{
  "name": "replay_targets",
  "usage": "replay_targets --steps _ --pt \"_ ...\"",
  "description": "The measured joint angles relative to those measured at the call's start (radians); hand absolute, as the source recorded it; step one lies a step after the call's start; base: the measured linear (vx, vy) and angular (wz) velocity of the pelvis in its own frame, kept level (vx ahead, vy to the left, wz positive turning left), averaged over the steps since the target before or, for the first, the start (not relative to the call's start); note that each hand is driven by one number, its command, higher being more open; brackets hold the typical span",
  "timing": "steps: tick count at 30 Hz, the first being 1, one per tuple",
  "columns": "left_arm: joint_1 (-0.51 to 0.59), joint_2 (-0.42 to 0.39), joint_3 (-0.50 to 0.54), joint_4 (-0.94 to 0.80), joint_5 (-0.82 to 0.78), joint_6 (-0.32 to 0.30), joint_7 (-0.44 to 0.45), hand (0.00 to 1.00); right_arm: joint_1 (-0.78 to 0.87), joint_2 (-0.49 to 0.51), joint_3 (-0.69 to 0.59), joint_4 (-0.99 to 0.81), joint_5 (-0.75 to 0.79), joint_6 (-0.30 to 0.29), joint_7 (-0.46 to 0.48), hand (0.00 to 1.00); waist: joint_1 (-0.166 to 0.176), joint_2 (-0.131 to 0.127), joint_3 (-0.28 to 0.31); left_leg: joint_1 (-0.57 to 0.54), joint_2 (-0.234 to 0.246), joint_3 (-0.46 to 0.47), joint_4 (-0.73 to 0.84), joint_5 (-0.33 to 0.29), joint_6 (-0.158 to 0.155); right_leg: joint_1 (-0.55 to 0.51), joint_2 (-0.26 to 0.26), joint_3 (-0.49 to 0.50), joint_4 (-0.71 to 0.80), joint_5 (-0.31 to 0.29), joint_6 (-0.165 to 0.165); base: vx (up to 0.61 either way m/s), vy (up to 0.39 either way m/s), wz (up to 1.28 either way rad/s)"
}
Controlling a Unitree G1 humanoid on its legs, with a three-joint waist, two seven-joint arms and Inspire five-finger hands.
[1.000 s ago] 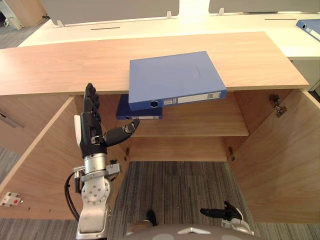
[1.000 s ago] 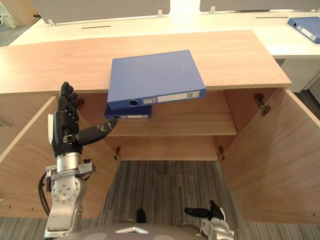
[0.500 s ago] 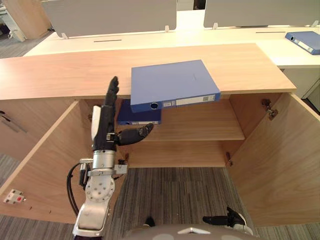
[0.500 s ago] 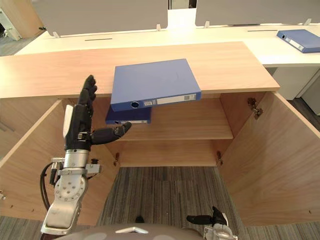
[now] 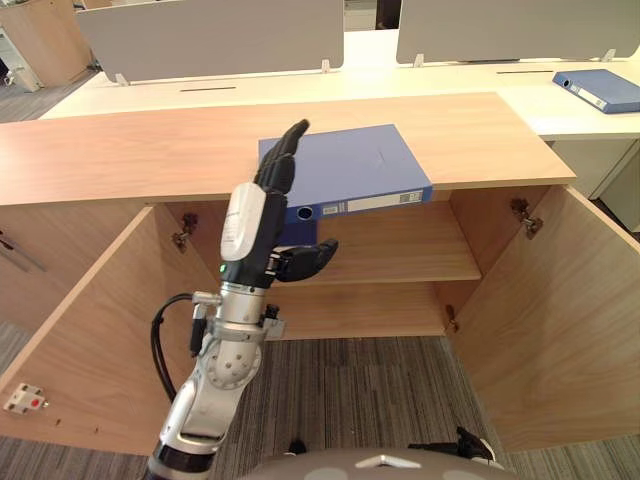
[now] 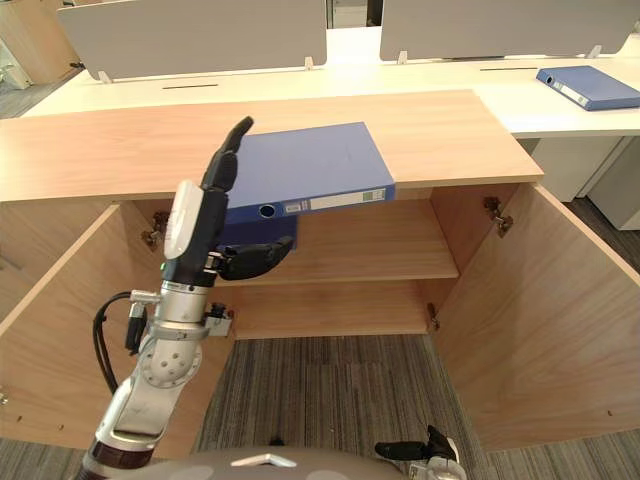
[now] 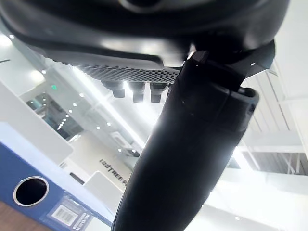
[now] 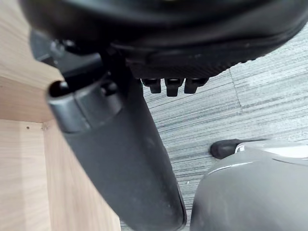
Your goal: Walk over to the cabinet, pick up the folder, carry it to the office cabinet, place the folder inside the office cabinet, then close the office cabinet door
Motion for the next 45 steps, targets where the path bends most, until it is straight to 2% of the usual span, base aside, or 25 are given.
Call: replay_targets --steps 3,8,14,20,26,27,34,38,45 --pt "-0.052 0.002 -0.034 0.015 0.064 0.020 0.013 1.00 -0.001 0.000 0.000 0.000 0.000 0.000 0.000 1.00 -0.008 0.000 0.000 0.000 0.000 0.009 0.000 0.000 0.000 -0.004 0.001 0.007 0.000 0.002 0.001 -0.03 0.010 -0.07" --pt "-0.145 0.043 -0.072 0.171 0.177 0.041 0.027 1.00 -0.002 0.001 -0.001 -0.001 0.001 0.000 0.000 1.00 -0.017 -0.001 0.000 0.007 0.000 0.012 -0.001 -0.001 -0.001 -0.001 0.000 0.010 -0.005 0.002 0.001 -0.04 0.009 -0.04" --pt "-0.177 0.065 -0.072 0.281 0.265 0.100 0.027 1.00 -0.004 0.008 -0.001 -0.001 0.001 0.001 0.000 1.00 -0.024 -0.015 0.009 0.004 -0.001 0.013 -0.001 -0.007 -0.005 0.001 -0.001 0.010 -0.018 0.002 0.001 0.00 0.000 0.00" --pt "-0.192 0.077 -0.072 0.336 0.294 0.131 0.028 1.00 -0.012 0.011 -0.002 -0.001 0.002 0.002 0.002 1.00 -0.028 -0.017 0.010 0.000 -0.006 0.013 -0.001 -0.013 -0.009 0.002 -0.005 0.014 -0.033 0.003 0.003 0.02 0.004 -0.02" --pt "-0.254 0.077 -0.071 0.388 0.305 0.158 0.031 1.00 -0.025 0.011 -0.004 -0.002 0.002 0.002 0.005 1.00 -0.033 -0.017 0.011 0.001 -0.006 0.013 -0.001 -0.013 -0.009 0.001 -0.006 0.020 -0.034 0.004 0.003 -0.01 -0.002 -0.03" --pt "-0.257 0.077 -0.070 0.388 0.305 0.165 0.034 0.00 -0.026 0.012 -0.005 -0.002 0.003 0.002 0.006 1.00 -0.036 -0.016 0.011 0.001 -0.006 0.013 -0.001 -0.014 -0.009 0.001 -0.006 0.020 -0.033 0.004 0.003 -0.04 0.008 -0.02" --pt "-0.264 0.075 -0.067 0.420 0.343 0.173 0.055 0.00 -0.024 0.022 -0.043 -0.001 0.004 0.010 0.008 1.00 -0.038 -0.018 0.024 0.003 -0.006 0.013 -0.002 -0.019 -0.013 0.001 -0.008 0.022 -0.037 0.007 0.006 -0.05 0.018 -0.01" --pt "-0.318 0.071 -0.024 0.429 0.342 0.173 0.083 0.00 -0.026 0.025 -0.042 -0.002 0.004 0.012 0.009 1.00 -0.038 -0.025 0.029 0.002 -0.008 0.012 -0.002 -0.021 -0.012 0.002 -0.010 0.021 -0.041 0.007 0.007 -0.02 0.008 0.00" --pt "-0.330 0.065 0.031 0.423 0.339 0.172 0.116 0.00 -0.029 0.027 -0.042 -0.023 0.043 0.011 0.007 1.00 -0.037 -0.026 0.030 0.002 -0.010 0.014 -0.002 -0.025 -0.012 0.007 -0.011 0.022 -0.052 0.008 0.007 0.00 0.000 0.00"
